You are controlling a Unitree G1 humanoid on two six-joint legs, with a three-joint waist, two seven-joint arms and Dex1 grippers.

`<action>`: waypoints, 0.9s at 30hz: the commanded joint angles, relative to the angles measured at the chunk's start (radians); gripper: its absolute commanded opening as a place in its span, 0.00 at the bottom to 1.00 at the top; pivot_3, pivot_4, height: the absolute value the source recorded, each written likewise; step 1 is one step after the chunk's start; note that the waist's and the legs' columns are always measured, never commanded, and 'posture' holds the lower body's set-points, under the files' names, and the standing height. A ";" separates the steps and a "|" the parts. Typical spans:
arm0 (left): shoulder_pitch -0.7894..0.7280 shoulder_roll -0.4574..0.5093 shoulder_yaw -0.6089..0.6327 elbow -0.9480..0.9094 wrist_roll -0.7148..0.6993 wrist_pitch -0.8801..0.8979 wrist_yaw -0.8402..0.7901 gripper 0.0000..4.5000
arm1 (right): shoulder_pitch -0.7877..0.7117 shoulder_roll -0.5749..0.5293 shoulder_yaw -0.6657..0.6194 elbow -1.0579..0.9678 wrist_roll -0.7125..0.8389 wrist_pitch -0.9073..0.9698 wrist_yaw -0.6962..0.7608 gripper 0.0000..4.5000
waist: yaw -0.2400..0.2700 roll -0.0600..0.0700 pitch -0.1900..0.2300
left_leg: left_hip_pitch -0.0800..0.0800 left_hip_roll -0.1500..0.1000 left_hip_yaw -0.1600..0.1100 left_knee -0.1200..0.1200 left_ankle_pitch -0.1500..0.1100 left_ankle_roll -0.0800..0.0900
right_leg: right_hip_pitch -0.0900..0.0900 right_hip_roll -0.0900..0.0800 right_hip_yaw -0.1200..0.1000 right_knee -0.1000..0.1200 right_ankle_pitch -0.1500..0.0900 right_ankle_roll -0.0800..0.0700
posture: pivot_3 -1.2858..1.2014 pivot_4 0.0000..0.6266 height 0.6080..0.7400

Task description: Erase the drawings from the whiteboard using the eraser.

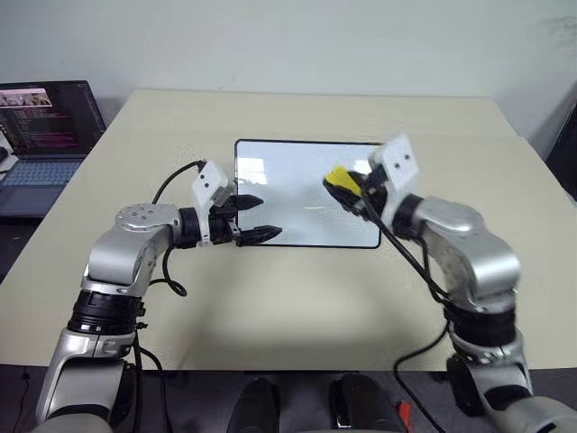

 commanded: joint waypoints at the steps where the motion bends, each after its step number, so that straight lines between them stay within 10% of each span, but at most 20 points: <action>1: -0.015 -0.009 -0.011 -0.028 0.005 -0.012 0.003 1.00 | 0.089 -0.053 -0.058 -0.143 0.039 0.063 -0.022 0.30 | 0.000 0.000 0.000 | 0.000 0.000 0.000 0.000 0.000 0.000 | 0.000 0.000 0.000 0.000 0.000 0.000 | 0.52 0.24 1.00; 9: -0.080 -0.045 -0.049 0.037 0.026 -0.027 -0.007 1.00 | 0.213 -0.072 0.019 -0.176 0.010 0.027 -0.143 0.30 | -0.006 0.000 0.000 | 0.001 0.000 0.001 0.000 0.000 0.000 | 0.000 0.003 0.001 0.000 -0.001 0.001 | 0.52 0.24 1.00; 27: -0.147 -0.070 -0.076 0.162 0.063 -0.087 -0.069 1.00 | -0.103 -0.031 0.173 0.366 -0.140 -0.229 -0.235 0.30 | -0.002 0.000 0.000 | 0.000 0.001 0.001 -0.001 0.000 0.000 | 0.000 0.010 0.002 -0.002 0.000 0.000 | 0.52 0.24 1.00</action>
